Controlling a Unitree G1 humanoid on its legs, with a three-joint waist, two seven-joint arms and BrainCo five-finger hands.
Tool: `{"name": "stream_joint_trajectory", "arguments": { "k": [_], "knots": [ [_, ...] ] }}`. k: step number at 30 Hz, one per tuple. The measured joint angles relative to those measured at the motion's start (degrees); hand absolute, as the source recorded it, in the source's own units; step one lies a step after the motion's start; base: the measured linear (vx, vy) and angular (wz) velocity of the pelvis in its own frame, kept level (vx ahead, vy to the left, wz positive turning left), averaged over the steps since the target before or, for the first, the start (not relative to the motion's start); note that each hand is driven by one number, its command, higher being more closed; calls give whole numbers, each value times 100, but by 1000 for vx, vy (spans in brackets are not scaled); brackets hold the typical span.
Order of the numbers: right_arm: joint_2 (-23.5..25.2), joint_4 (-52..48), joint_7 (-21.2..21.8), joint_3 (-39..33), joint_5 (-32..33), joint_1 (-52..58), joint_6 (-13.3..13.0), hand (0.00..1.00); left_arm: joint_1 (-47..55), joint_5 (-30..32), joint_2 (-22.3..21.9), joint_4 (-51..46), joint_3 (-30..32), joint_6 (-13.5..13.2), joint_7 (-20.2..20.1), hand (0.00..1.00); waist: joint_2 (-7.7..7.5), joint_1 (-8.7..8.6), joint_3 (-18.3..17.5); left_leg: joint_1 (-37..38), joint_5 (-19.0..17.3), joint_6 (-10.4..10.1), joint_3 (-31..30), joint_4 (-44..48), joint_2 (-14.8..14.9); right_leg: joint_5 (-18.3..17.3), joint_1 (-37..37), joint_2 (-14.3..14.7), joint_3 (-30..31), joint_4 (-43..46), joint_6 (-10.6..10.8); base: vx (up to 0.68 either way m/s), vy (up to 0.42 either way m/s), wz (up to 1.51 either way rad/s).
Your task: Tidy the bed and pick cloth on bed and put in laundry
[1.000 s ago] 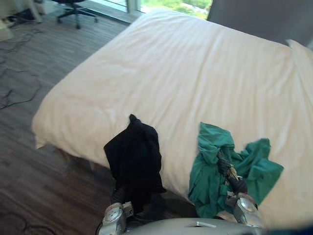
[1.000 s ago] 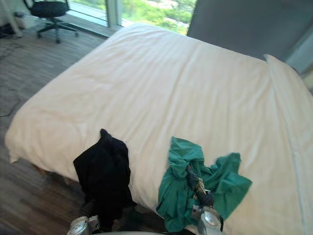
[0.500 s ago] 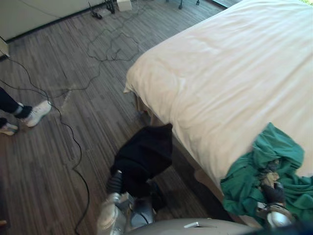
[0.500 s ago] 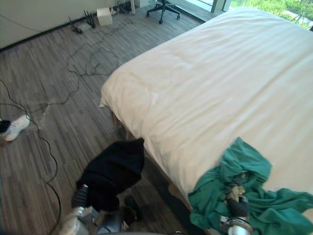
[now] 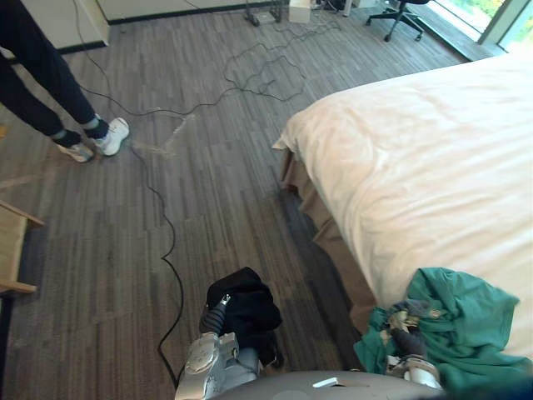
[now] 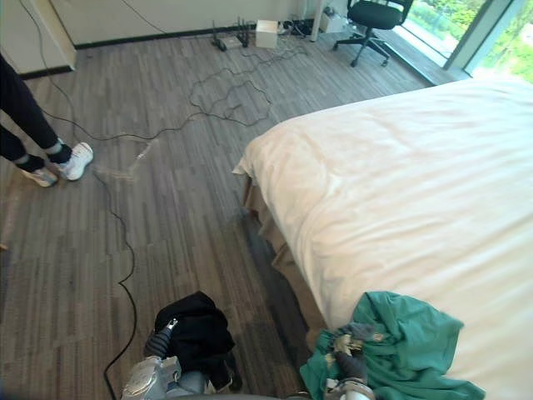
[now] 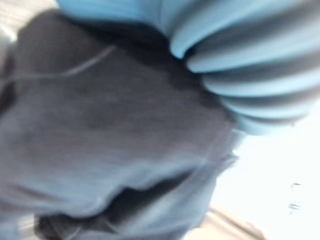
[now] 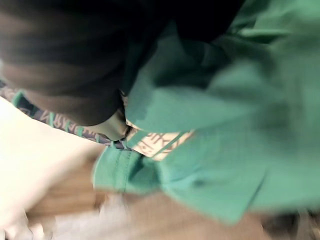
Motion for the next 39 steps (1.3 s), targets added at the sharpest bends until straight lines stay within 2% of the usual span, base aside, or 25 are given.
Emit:
{"name": "stream_joint_trajectory", "arguments": {
  "k": [1,2,5,8,9,11,13,15,17,20,21,27,31,34,35,36,37,39],
  "knots": [
    [107,-114,27,104,0,17,-2,100,-7,2,-1,-280,-38,-27,32,100,39,-11,19,112,212,4,-174,-383,-67,-131,-251,275,445,-121,118,90,150,84],
    [176,-191,49,199,1,11,-3,100,-34,4,35,-470,-84,-73,38,100,12,-5,39,225,334,-18,-337,-639,-145,-198,-397,457,781,-247,238,103,165,82],
    [173,-190,45,221,2,-91,-10,100,-49,71,94,-540,-225,-75,41,100,-24,8,52,594,520,51,-654,-1000,-312,-151,-581,741,1360,-664,322,109,62,75],
    [174,-190,44,240,3,-190,-19,100,88,89,92,-543,-239,-70,30,100,-104,27,44,901,609,134,-772,-1185,-475,-99,-673,787,1771,-1011,393,133,2,31],
    [174,-192,51,241,7,-201,-25,100,136,90,89,-544,-254,-70,27,100,-117,53,40,987,610,133,-761,-1236,-490,-29,-665,788,1819,-1213,462,122,-25,9],
    [174,-192,62,243,8,-221,-32,100,222,91,90,-548,-280,-70,26,100,-112,67,43,1048,625,111,-740,-1310,-498,154,-667,824,1929,-1500,447,80,-55,-7],
    [177,-192,104,234,8,-261,-34,100,296,91,90,-550,-367,-70,-9,100,-185,59,36,1104,682,30,-727,-1446,-538,533,-650,840,1967,-1833,424,41,-95,-7],
    [203,-193,115,168,9,-306,-35,100,337,92,30,-565,-487,-54,-112,100,-76,38,111,1256,817,-140,-720,-1710,-480,619,-530,959,1961,-2046,419,16,-131,-10],
    [222,-191,127,170,9,-280,-30,100,368,92,-53,-565,-494,-52,-176,100,-47,37,141,1402,894,-245,-719,-1900,-437,638,-430,1030,1958,-2145,399,10,-114,-7],
    [241,-191,174,166,8,-270,-28,100,380,92,-82,-565,-618,-44,-274,100,-69,36,153,1509,893,-266,-726,-1948,-344,654,-252,1148,1933,-2299,373,14,-118,-2],
    [241,-145,270,155,7,-177,-29,100,539,91,91,-513,-868,-18,-395,100,-2,-166,7,1623,889,-276,-791,-1956,-292,742,147,1280,1773,-2820,316,10,-52,0],
    [233,0,264,97,8,-270,-31,100,539,94,85,-503,-860,-18,-388,100,8,-154,12,1631,890,-277,-751,-1952,-290,752,149,1283,1794,-2828,302,0,0,-2],
    [196,470,188,-76,22,-628,-28,100,507,110,37,-365,-845,-19,-329,100,113,-145,75,1708,911,-309,-743,-1923,-291,781,224,1283,1823,-2833,301,0,0,-2],
    [180,640,76,-153,129,-842,-28,100,498,110,-37,-347,-718,-21,-142,100,188,-105,126,1656,968,-394,-768,-1871,-286,807,230,1279,1799,-2832,299,-32,-10,8],
    [172,682,32,-181,166,-929,-28,100,459,104,-80,-341,-646,-21,-84,100,183,-101,164,1507,909,-470,-829,-1630,-285,817,222,1248,1750,-2823,290,-97,-46,35],
    [129,745,-40,-203,249,-1056,-28,100,360,97,-126,-343,-577,-22,24,100,147,-53,243,1202,765,-673,-947,-1023,-275,822,218,1175,1651,-2816,279,-108,-68,49],
    [8,743,-108,-198,274,-1082,-42,100,254,76,-213,-346,-528,-31,92,100,201,81,338,901,645,-767,-1018,-427,-231,821,244,1148,1590,-2815,269,-93,-68,47],
    [-201,743,-177,-187,310,-1146,-42,100,173,16,-388,-366,-435,-50,219,100,364,228,443,570,435,-829,-1067,157,-126,709,245,1175,1495,-2805,183,-114,-39,31]
  ]
}}
